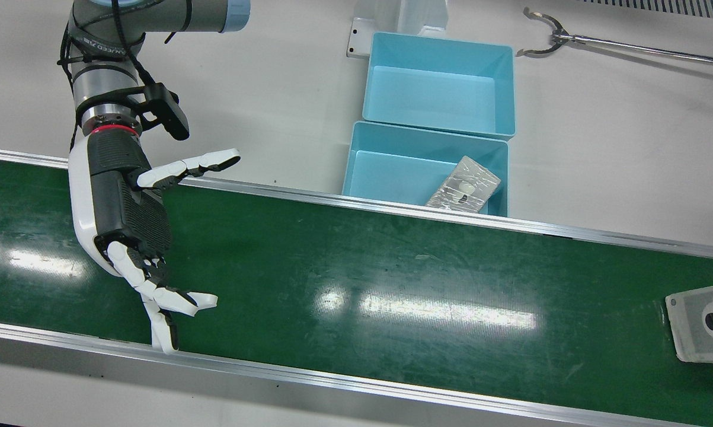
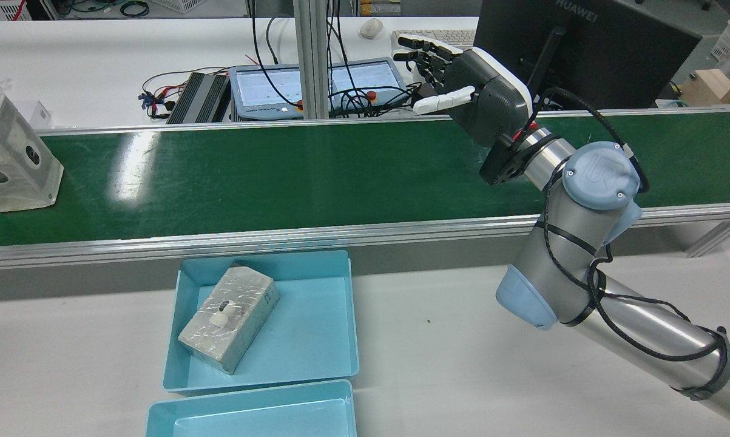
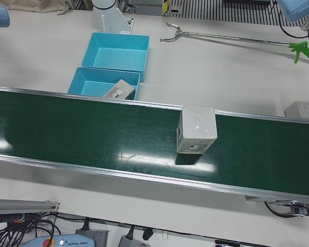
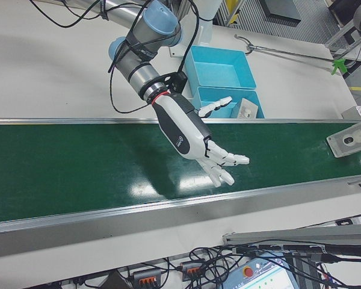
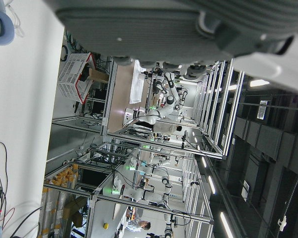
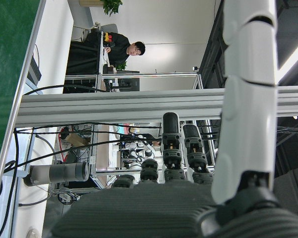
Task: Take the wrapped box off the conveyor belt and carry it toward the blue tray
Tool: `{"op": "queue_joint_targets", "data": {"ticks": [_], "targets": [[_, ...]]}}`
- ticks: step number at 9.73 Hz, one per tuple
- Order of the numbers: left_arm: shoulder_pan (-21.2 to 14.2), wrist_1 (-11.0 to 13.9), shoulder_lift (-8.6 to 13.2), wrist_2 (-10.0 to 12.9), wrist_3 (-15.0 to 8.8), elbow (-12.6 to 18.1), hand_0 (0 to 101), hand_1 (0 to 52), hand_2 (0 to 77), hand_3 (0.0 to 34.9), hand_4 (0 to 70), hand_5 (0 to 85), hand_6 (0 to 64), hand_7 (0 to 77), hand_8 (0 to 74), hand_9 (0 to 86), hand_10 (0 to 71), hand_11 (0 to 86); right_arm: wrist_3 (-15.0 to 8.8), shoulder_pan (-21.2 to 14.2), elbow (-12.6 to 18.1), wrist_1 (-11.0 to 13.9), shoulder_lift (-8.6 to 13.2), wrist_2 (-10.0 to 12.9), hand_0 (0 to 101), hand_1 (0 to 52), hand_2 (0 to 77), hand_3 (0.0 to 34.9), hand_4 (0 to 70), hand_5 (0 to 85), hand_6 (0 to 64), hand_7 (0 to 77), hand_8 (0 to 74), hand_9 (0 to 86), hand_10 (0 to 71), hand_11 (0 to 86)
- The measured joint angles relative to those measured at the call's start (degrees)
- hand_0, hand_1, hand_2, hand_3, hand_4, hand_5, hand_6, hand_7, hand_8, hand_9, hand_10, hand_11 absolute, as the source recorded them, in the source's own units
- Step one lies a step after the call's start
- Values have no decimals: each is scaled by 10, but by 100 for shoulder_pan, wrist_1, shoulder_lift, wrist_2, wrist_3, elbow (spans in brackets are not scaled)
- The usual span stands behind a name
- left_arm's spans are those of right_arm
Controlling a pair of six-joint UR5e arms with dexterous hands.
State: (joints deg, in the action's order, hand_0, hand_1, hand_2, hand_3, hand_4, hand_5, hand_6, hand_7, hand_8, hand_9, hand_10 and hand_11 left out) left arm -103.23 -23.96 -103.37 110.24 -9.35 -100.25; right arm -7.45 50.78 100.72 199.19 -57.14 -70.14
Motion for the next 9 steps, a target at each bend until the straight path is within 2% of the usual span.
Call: {"op": "queue_joint_targets", "data": {"ticks": [9], "targets": [[0, 0, 0, 0, 0, 0, 0, 0, 11, 0, 0, 11, 5, 5, 5, 5, 5, 5, -1, 133, 17, -1, 16, -34, 482, 131, 76, 0, 175, 153, 125, 273, 49, 87, 5, 22]]}}
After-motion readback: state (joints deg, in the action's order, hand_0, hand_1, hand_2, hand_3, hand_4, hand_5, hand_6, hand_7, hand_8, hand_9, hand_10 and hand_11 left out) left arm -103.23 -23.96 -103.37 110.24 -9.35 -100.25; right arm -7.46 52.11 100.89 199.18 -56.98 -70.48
